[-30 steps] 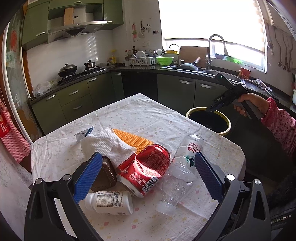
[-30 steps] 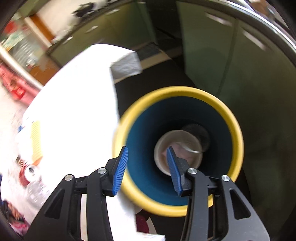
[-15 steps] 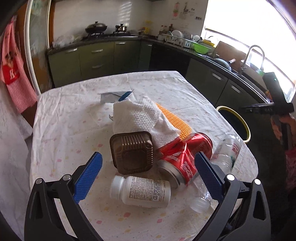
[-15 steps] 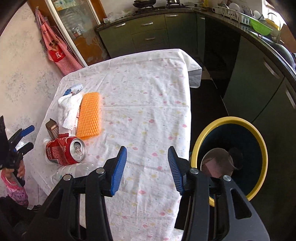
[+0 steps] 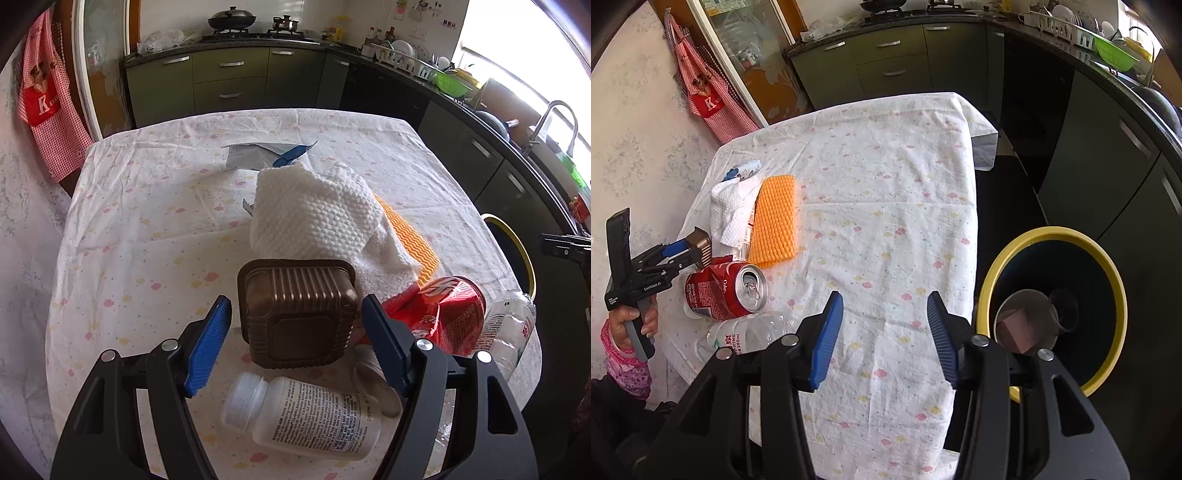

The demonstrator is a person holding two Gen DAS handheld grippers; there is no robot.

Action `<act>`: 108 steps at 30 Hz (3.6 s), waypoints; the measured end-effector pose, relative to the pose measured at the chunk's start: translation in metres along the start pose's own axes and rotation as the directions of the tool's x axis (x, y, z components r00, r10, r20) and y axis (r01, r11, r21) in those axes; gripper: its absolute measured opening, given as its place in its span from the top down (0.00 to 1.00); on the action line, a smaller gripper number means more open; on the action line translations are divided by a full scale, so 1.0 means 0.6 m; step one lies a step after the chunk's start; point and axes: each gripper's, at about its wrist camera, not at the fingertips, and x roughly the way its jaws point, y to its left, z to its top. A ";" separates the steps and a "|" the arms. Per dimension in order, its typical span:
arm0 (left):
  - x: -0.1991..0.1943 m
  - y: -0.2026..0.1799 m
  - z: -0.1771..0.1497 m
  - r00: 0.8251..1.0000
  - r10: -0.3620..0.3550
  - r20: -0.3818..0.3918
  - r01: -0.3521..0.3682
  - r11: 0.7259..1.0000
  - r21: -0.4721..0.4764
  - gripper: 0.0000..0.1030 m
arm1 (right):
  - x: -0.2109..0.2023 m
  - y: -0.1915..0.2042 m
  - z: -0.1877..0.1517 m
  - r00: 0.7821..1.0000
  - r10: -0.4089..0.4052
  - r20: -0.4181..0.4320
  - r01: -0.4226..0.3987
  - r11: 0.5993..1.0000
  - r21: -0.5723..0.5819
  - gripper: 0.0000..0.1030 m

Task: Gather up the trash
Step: 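Grasp the brown square container with the left tool, then carry the brown container over the bin and open the left tool, then grasp the clear water bottle with the right tool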

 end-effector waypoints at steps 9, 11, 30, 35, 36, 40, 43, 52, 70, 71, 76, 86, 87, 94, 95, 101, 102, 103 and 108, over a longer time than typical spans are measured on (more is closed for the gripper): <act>0.007 -0.004 0.003 1.000 0.025 -0.001 -0.025 0.999 0.021 0.42 | -0.004 -0.010 -0.008 1.000 0.007 0.008 -0.007 1.000 0.008 0.56; -0.009 -0.005 0.009 0.999 0.037 0.026 -0.038 0.999 0.031 0.42 | -0.007 -0.014 -0.011 1.000 0.008 0.014 -0.009 1.000 0.011 0.56; -0.063 -0.359 0.147 0.964 -0.264 0.010 0.226 0.844 0.486 0.42 | -0.068 -0.207 -0.117 0.995 -0.065 0.080 0.042 0.965 0.258 0.56; 0.010 -0.513 0.164 0.934 -0.330 -0.135 0.343 0.735 0.585 0.42 | -0.095 -0.260 -0.160 0.990 -0.107 0.090 0.072 0.940 0.332 0.56; 0.027 -0.542 0.166 0.928 -0.336 -0.161 0.363 0.716 0.596 0.42 | -0.099 -0.269 -0.168 0.989 -0.115 0.090 0.077 0.936 0.344 0.56; 0.092 -0.655 0.163 0.908 -0.336 -0.251 0.416 0.648 0.638 0.42 | -0.114 -0.294 -0.200 0.986 -0.142 0.089 0.096 0.917 0.388 0.56; 0.145 -0.721 0.161 0.898 -0.328 -0.292 0.438 0.618 0.652 0.41 | -0.123 -0.309 -0.219 0.984 -0.158 0.082 0.110 0.903 0.415 0.56; 0.193 -0.779 0.174 0.889 -0.348 -0.299 0.457 0.626 0.632 0.22 | -0.137 -0.322 -0.237 0.981 -0.182 0.070 0.135 0.892 0.431 0.53; -0.224 -0.307 0.098 0.908 -0.378 0.183 0.254 0.841 0.477 0.10 | -0.102 -0.068 -0.104 0.998 -0.049 0.047 0.058 0.978 -0.201 0.38; -0.238 -0.274 0.083 0.910 -0.360 0.203 0.238 0.858 0.455 0.10 | -0.098 -0.037 -0.095 0.999 -0.033 0.037 0.043 0.954 -0.297 0.35; -0.274 -0.132 0.013 0.929 -0.271 0.251 0.187 0.931 0.313 0.07 | -0.072 0.114 -0.079 0.999 -0.008 -0.054 -0.031 0.738 -0.674 0.33; -0.303 0.071 -0.106 0.946 -0.047 0.322 0.039 0.999 0.032 0.05 | 0.011 0.315 -0.112 0.950 -0.125 -0.286 -0.251 0.240 -0.938 0.33; -0.305 0.085 -0.112 0.945 -0.039 0.323 0.036 0.999 0.013 0.05 | 0.020 0.326 -0.120 0.942 -0.151 -0.298 -0.267 0.199 -0.943 0.33; -0.301 0.117 -0.128 0.947 -0.022 0.319 0.033 0.999 -0.028 0.05 | 0.077 0.367 -0.140 0.884 -0.271 -0.380 -0.375 0.070 -0.924 0.33; -0.299 0.117 -0.128 0.948 -0.024 0.317 0.033 0.999 -0.024 0.05 | 0.082 0.369 -0.141 0.878 -0.285 -0.386 -0.384 0.063 -0.921 0.33; -0.288 0.106 -0.119 0.952 -0.036 0.305 0.042 0.999 -0.012 0.05 | 0.122 0.374 -0.149 0.832 -0.363 -0.419 -0.434 0.043 -0.900 0.33; -0.285 0.105 -0.119 0.953 -0.039 0.301 0.044 0.999 -0.010 0.05 | 0.128 0.372 -0.151 0.823 -0.373 -0.429 -0.445 0.047 -0.894 0.33; -0.283 0.104 -0.118 0.954 -0.041 0.298 0.045 0.999 -0.008 0.05 | 0.134 0.372 -0.154 0.813 -0.384 -0.438 -0.455 0.051 -0.889 0.33; -0.275 0.097 -0.114 0.957 -0.049 0.285 0.051 0.999 0.002 0.05 | 0.159 0.365 -0.163 0.784 -0.400 -0.474 -0.484 0.083 -0.871 0.33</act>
